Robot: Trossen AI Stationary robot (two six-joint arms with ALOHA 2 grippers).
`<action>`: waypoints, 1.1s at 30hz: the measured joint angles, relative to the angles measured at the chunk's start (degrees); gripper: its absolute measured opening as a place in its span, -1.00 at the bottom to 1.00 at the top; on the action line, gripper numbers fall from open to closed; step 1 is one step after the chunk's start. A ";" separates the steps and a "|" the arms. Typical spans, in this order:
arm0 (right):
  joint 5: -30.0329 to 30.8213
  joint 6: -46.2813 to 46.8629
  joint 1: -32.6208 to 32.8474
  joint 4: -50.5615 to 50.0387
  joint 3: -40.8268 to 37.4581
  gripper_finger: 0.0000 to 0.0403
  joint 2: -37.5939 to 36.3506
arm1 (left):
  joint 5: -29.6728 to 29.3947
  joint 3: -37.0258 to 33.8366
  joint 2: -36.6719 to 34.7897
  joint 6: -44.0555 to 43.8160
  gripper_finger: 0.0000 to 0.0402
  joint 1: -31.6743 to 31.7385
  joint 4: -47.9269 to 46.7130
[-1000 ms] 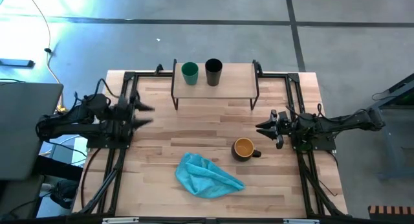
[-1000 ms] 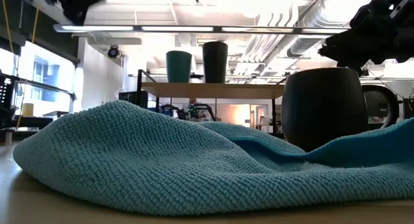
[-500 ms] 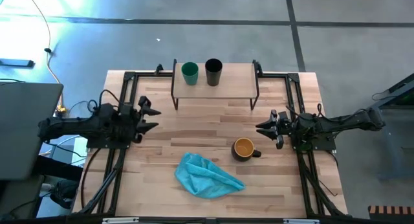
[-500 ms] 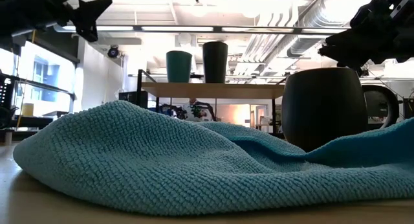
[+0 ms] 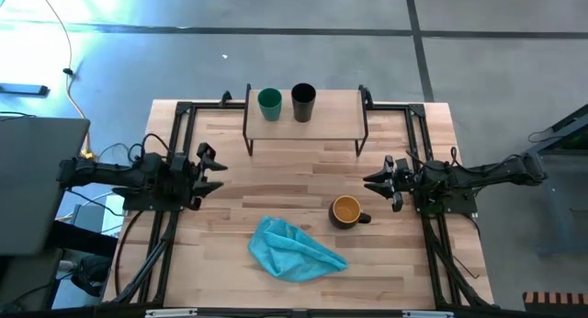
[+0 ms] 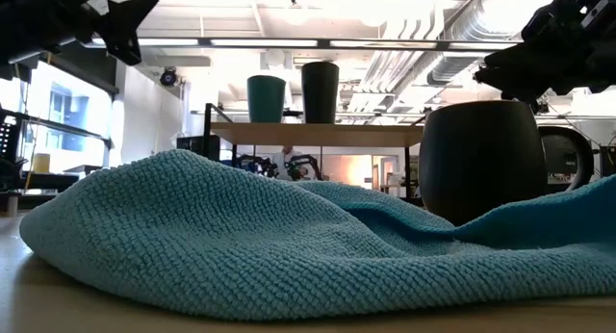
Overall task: Stack small to large cups/mugs on shelf
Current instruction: Put the black mug on the shelf
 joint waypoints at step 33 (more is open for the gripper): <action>-4.96 11.21 0.00 -38.24 37.17 -0.49 40.76 | 4.07 0.07 0.00 -3.82 0.05 -0.67 -1.80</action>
